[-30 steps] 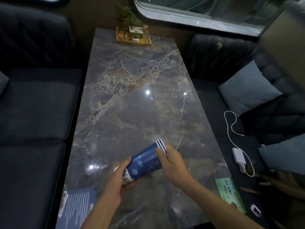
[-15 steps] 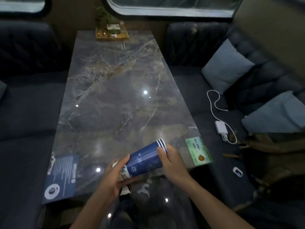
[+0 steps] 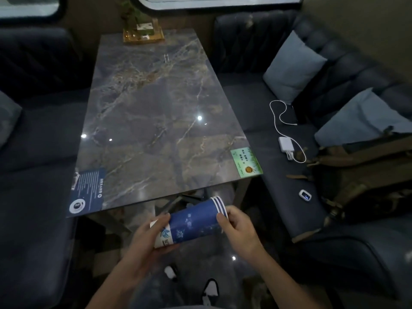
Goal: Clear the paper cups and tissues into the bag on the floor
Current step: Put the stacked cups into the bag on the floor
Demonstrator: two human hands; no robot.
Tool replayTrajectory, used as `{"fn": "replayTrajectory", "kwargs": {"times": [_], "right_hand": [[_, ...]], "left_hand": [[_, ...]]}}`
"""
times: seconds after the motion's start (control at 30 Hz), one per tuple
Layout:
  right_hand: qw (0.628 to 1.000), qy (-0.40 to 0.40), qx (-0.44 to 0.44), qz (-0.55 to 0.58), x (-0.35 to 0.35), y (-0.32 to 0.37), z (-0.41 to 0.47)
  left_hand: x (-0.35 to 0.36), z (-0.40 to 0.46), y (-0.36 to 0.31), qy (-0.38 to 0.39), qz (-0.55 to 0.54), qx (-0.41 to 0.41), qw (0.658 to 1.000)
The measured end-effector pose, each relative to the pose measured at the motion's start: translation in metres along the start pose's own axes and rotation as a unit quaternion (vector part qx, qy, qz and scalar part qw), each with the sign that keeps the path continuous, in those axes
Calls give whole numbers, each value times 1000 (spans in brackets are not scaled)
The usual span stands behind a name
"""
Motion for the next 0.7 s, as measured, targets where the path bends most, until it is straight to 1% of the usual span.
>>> {"fn": "replayTrajectory", "kwargs": {"times": [0.17, 0.33, 0.5, 0.7], "right_hand": [[998, -7, 17, 53, 8, -14, -34], [995, -38, 65, 59, 28, -30, -57], [995, -23, 94, 33, 54, -38, -79], [992, -10, 120, 46, 76, -44, -99]], "left_hand": [[-18, -13, 7, 21, 17, -8, 1000], [-43, -23, 18, 28, 29, -17, 999], [-76, -38, 38, 37, 10, -31, 999], [-105, -49, 67, 33, 5, -72, 997]]}}
Point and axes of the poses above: each hand's wrist, its own z-axis towards the middle knuckle, its own x-axis out of the palm, y = z × x, the point moved 8 cm from there along z, towards the middle knuckle, and after that the axes turned 13 degrees about x, right-handed, at the moved point
